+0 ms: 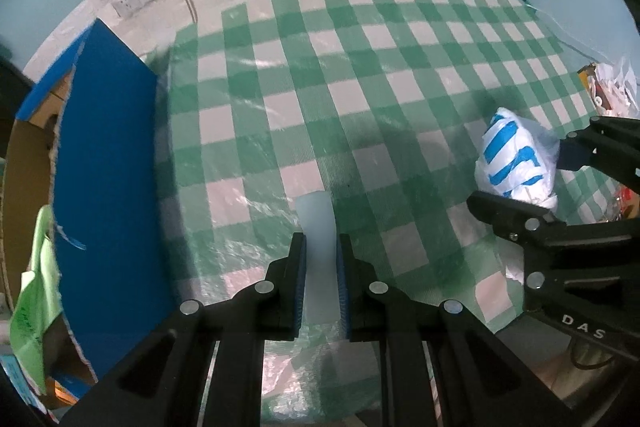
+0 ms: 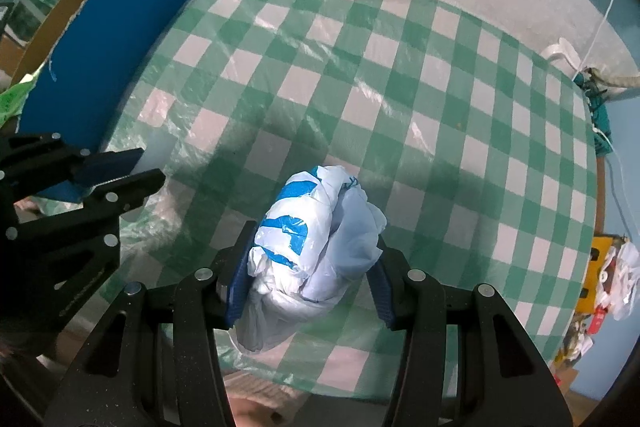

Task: Organize soft objects
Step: 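Grasp the white-blue cloth with the right gripper while the left gripper grasps the white foam tube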

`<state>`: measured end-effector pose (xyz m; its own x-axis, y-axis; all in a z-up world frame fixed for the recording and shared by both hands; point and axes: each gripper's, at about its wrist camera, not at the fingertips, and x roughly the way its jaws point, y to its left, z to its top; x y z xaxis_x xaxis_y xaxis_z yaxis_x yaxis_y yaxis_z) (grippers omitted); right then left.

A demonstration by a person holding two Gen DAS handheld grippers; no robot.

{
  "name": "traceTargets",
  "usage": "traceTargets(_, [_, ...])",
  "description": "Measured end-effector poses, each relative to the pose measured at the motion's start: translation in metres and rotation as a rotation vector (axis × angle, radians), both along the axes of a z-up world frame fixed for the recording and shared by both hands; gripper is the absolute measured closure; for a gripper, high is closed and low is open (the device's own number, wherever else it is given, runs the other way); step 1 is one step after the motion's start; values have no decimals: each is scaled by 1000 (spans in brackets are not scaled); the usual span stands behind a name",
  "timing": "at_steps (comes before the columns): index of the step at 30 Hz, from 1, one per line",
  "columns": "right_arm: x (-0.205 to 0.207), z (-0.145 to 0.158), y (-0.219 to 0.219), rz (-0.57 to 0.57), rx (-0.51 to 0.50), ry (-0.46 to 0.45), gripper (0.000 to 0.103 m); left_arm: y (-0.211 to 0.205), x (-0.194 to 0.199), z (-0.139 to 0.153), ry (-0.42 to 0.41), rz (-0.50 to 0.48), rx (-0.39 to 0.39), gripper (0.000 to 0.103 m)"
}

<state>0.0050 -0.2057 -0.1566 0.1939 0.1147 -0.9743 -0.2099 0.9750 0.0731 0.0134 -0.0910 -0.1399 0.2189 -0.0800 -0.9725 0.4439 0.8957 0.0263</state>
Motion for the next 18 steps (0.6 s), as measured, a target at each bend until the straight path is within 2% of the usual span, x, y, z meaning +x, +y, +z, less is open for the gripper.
traceTargets(18, [5,33,3,29,-1,-74,52,17,1,32,-101,9,9,89])
